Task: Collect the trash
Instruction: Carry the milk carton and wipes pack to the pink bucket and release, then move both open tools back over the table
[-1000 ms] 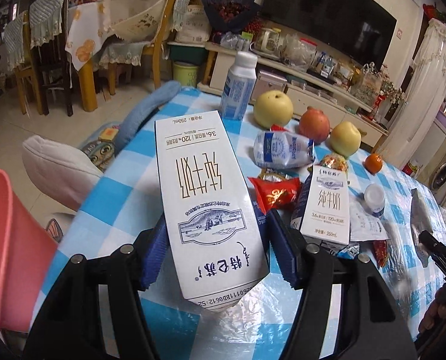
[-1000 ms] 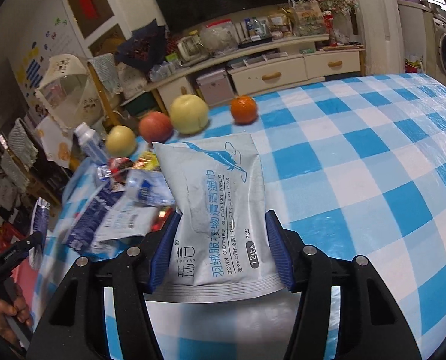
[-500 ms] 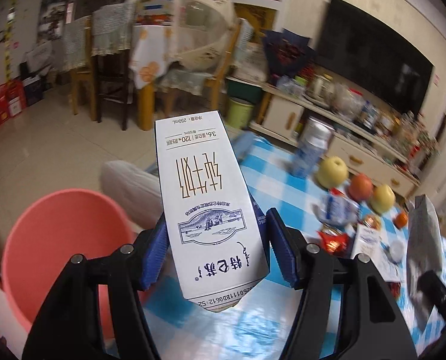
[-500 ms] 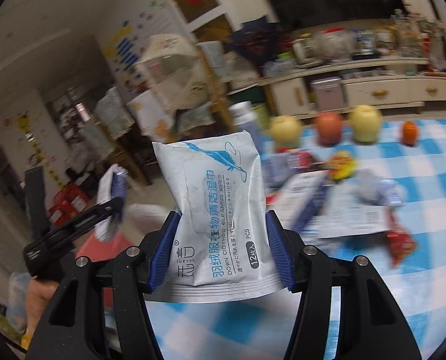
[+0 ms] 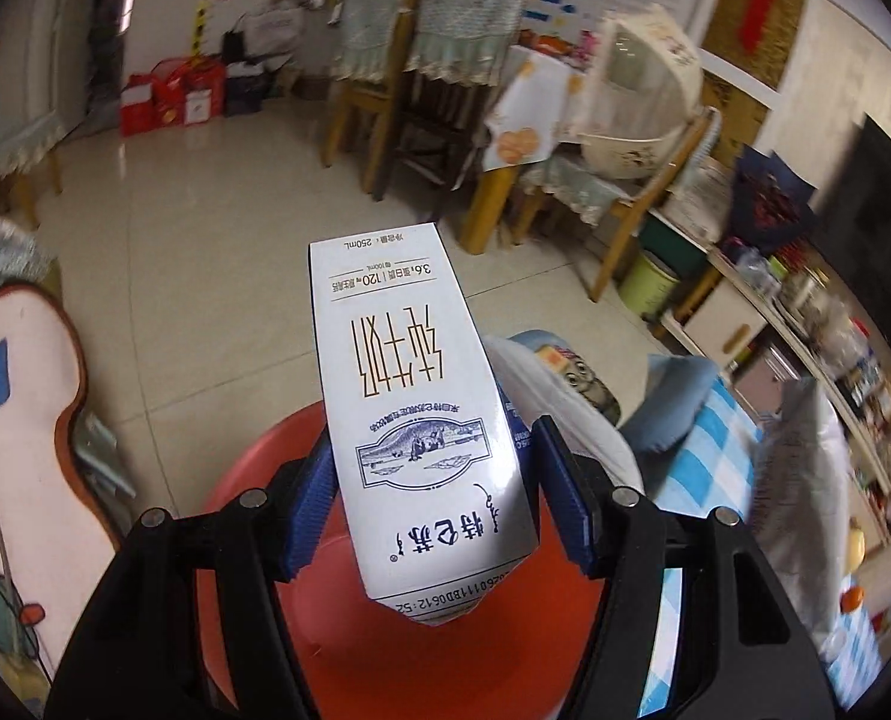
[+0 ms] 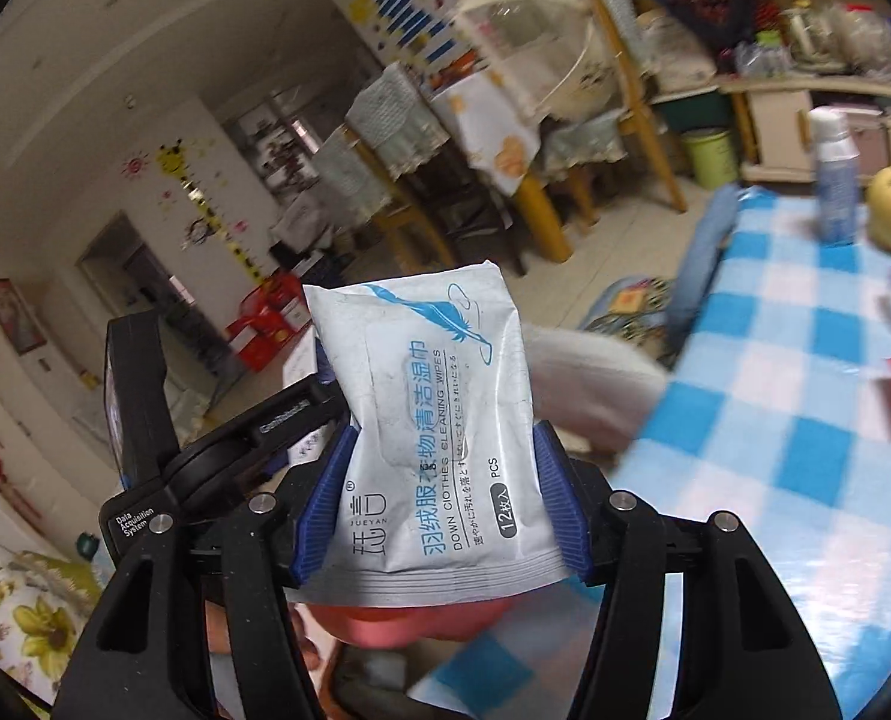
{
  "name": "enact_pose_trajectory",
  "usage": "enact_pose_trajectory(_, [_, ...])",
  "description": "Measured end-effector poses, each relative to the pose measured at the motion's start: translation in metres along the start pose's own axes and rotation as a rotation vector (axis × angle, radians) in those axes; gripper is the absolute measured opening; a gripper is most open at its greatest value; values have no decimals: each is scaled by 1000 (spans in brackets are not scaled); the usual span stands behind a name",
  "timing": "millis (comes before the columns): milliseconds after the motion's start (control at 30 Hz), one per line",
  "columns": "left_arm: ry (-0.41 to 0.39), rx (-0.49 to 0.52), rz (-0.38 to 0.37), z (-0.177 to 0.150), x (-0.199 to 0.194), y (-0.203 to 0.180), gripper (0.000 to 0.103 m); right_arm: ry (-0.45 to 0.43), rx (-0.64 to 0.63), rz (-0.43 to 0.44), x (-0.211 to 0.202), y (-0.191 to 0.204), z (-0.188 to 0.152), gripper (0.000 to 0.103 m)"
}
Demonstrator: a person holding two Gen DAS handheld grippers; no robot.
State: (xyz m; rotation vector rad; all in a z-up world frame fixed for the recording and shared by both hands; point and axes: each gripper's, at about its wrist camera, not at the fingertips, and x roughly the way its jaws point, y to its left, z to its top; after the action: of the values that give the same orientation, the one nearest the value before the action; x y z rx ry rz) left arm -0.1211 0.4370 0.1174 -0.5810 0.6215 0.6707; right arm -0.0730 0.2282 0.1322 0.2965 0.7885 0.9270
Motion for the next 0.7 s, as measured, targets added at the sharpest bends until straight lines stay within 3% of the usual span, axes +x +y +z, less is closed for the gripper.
enact_pose_trajectory(100, [-3,-74,36,5,5,16,64,45,5,23,21,7,-4,67])
enact_pose_trajectory(167, [-22,-94,68,5,5,22,70,51,-5,-7,28,8,-7,69])
enact_pose_trajectory(200, [-29,-93,74,6,6,23,76,46,-7,-21,28,9,-8,72])
enact_pose_trajectory(267, [-23,-79,65,5,7,22,77,26,5,-42,26,2,-12,82])
enact_pose_trajectory(400, [-26,-40,15,0,4,7,78,-18,9,-105,7,-9,-19,83])
enact_pose_trajectory(500, [-71,8,-43,-7,-4,-8,78,-50,-55,-201,-12,-13,-27,89])
enact_pose_trajectory(600, [-156,73,-85,-14,-15,-27,82,-61,-125,-288,-22,-17,-35,89])
enact_pose_trajectory(700, [-246,182,-115,-24,-29,-53,86,-61,-126,-320,-39,-32,-43,89])
